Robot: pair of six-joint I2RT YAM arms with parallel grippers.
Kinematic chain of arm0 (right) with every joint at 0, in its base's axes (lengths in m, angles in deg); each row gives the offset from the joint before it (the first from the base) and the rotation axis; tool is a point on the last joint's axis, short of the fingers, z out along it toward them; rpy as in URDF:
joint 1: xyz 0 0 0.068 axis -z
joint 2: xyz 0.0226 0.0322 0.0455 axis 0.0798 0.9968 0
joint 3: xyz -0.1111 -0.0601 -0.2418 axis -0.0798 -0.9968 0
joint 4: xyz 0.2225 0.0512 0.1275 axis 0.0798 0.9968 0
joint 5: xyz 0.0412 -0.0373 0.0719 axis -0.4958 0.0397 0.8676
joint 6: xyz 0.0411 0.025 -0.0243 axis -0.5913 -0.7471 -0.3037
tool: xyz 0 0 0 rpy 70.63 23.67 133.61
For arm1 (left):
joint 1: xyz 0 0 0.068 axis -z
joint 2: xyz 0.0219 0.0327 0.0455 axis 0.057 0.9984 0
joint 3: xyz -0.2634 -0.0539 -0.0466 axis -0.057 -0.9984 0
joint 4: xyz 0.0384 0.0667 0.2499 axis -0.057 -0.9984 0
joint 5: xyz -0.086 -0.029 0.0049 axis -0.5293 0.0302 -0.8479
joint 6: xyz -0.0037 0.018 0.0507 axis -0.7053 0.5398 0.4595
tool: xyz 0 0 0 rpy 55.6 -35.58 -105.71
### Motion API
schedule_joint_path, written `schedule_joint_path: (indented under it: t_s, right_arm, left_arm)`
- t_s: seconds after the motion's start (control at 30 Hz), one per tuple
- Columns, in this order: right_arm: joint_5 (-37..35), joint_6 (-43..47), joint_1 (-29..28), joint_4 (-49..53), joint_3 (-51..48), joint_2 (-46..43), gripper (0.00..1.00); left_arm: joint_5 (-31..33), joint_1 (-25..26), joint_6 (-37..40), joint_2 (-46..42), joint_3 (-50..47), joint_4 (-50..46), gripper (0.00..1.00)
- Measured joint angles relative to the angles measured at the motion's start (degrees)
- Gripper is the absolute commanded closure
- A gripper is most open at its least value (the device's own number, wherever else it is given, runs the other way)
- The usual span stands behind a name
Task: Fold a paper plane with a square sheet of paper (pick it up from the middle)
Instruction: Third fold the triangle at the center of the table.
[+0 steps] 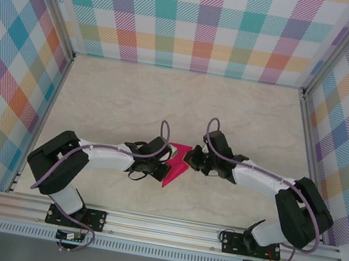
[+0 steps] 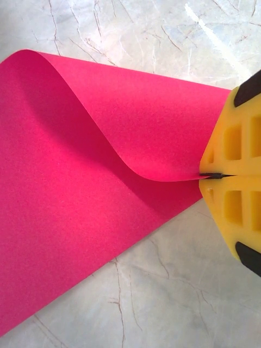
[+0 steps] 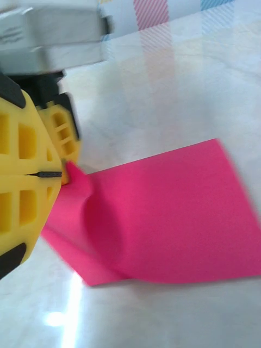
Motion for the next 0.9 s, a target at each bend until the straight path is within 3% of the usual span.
schedule_joint_path:
  t_s: [0.33, 0.53, 0.9]
  right_arm:
    - [-1.05, 17.70, 1.57, 19.80, 24.06, 19.54, 1.00]
    - [-0.85, 23.28, 1.75, 25.68, 27.12, 25.92, 1.00]
    - [-0.44, 26.84, 2.16, 26.91, 28.30, 26.82, 1.00]
  left_arm:
    - [-0.46, 0.02, 0.00, 0.39, 0.48, -0.09, 1.00]
    - [-0.63, 0.02, 0.02, 0.85, 1.55, -1.57, 1.00]
    - [-0.37, 0.02, 0.72, 1.25, 2.69, -3.28, 1.00]
